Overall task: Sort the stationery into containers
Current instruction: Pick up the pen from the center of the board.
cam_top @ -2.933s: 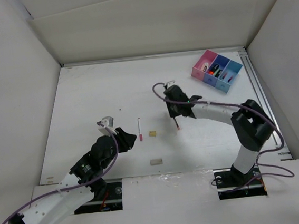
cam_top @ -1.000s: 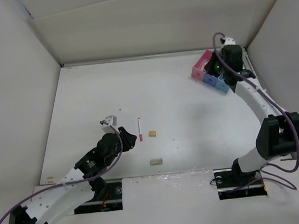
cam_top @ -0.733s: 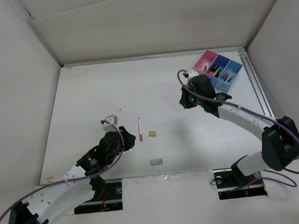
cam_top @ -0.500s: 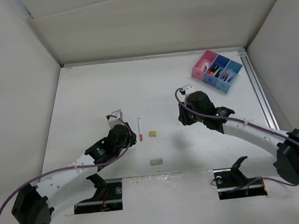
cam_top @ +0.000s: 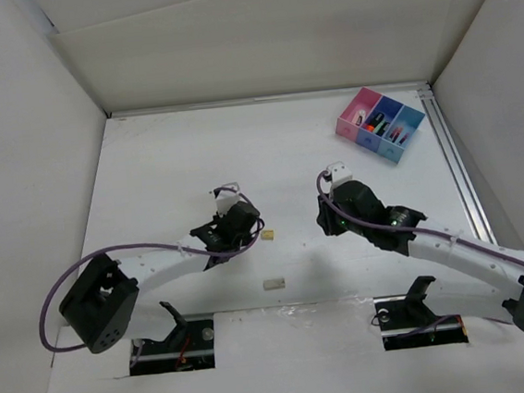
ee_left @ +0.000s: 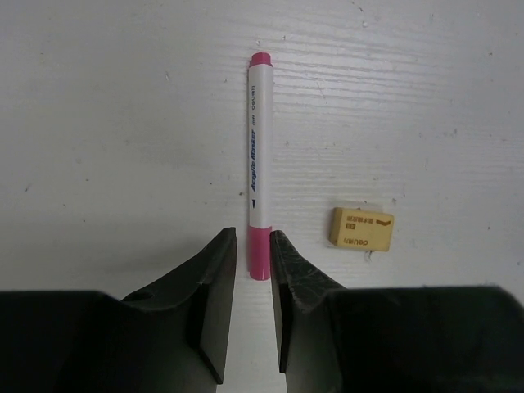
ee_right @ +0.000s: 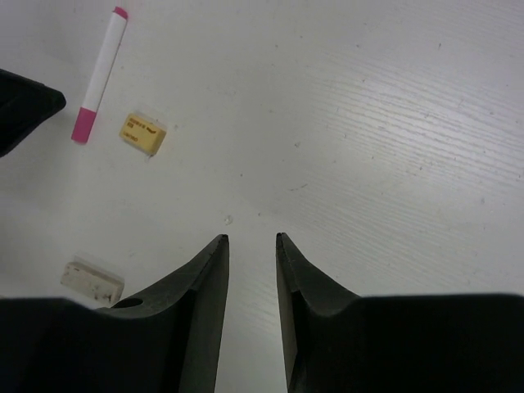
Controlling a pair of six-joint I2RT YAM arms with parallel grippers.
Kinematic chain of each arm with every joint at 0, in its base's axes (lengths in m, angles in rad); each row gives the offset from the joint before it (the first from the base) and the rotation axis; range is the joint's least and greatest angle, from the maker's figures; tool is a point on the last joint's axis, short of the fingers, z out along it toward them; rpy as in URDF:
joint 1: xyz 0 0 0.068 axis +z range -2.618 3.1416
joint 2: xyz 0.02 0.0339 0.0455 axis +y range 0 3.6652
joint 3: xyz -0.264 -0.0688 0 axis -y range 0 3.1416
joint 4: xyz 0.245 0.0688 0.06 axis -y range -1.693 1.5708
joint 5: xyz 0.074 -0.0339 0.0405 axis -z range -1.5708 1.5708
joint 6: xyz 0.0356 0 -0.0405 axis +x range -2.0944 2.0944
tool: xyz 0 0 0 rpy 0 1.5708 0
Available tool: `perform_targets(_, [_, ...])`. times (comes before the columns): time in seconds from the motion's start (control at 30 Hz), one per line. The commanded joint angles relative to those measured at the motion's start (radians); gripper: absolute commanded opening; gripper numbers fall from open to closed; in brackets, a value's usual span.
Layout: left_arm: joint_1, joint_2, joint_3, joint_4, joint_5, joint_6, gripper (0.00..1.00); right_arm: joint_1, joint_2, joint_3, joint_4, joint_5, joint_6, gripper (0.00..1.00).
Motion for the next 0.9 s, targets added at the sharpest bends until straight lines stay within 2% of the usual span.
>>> perform_targets(0.0, [-0.022, 0.038, 0.052, 0.026, -0.061, 0.008, 0.19, 0.007, -0.045, -0.015, -0.004, 0.034, 0.027, 0.35])
perform_targets(0.5, [-0.022, 0.207, 0.111, 0.066, -0.093, 0.026, 0.19, 0.036, -0.109, -0.072, 0.015, 0.024, 0.047, 0.36])
perform_targets(0.87, [-0.022, 0.308, 0.138, 0.079, -0.111, 0.026, 0.18, 0.036, -0.185, -0.072, -0.036, 0.063, 0.066, 0.37])
